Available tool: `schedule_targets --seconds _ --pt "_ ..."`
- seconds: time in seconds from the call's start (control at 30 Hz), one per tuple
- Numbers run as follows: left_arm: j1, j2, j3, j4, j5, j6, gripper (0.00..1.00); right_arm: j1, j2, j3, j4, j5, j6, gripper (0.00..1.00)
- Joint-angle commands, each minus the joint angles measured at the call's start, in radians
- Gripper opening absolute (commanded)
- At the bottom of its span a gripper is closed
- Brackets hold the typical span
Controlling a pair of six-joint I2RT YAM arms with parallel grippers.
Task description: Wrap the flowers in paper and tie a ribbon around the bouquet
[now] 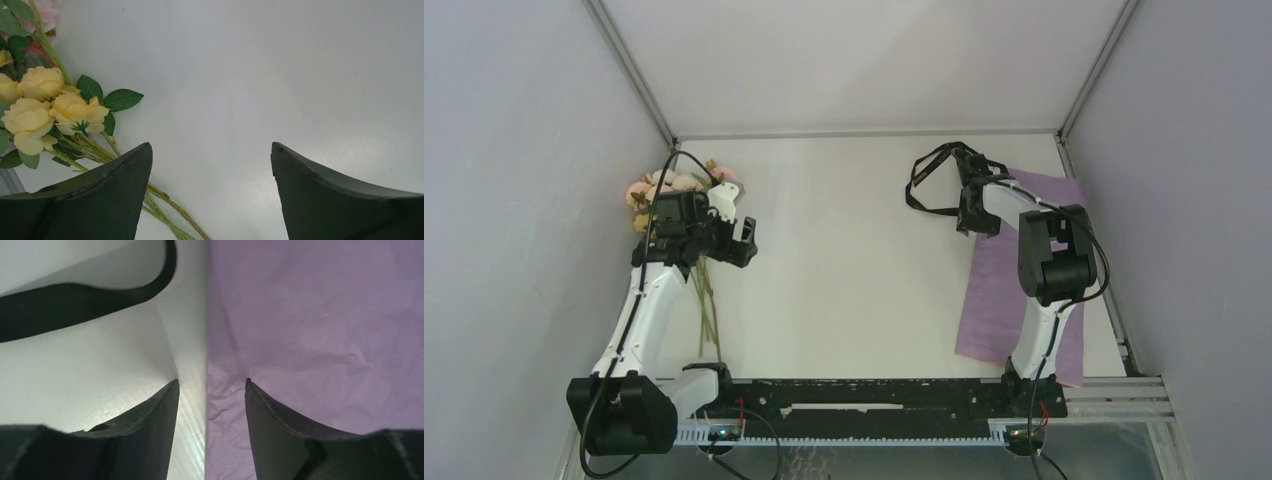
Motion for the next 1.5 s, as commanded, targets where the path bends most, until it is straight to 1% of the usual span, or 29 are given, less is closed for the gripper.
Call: schedule_targets --seconds 0.0,0.37,0.53,0.7,0.83,1.03,1.17,1.33,1.47 --pt "-0.004 -0.016 0.010 0.017 0.025 -0.001 0.92 -0.022 0.031 0.032 -0.015 0.083 -0.025 0.58" --pt "-0.006 -0.001 0.011 0.039 0.025 -0.020 0.92 -0.006 0.057 0.045 -0.049 0.291 -0.071 0.51" --pt "-0.006 -0.001 0.009 0.041 0.029 -0.019 0.92 -0.002 0.069 0.051 -0.059 0.358 -0.089 0.48" --pt "-0.007 0.000 0.008 0.045 0.028 -0.020 0.92 0.007 0.088 0.052 -0.055 0.423 -0.118 0.38" --pt "-0.008 0.002 0.009 0.044 0.025 -0.019 0.92 -0.004 0.101 0.050 -0.059 0.488 -0.135 0.33" --pt "-0.010 -0.003 0.014 0.044 0.031 -0.020 0.92 -0.017 0.084 0.038 -0.047 0.595 -0.164 0.32" --pt "-0.013 -0.004 0.018 0.041 0.034 -0.020 0.91 -0.027 0.097 0.039 -0.053 0.618 -0.171 0.32" --pt "-0.014 -0.001 0.019 0.040 0.037 -0.015 0.92 -0.034 0.112 0.035 -0.050 0.600 -0.172 0.33" --pt "-0.016 0.000 0.019 0.040 0.040 -0.015 0.92 -0.041 0.119 0.036 -0.046 0.591 -0.183 0.31"
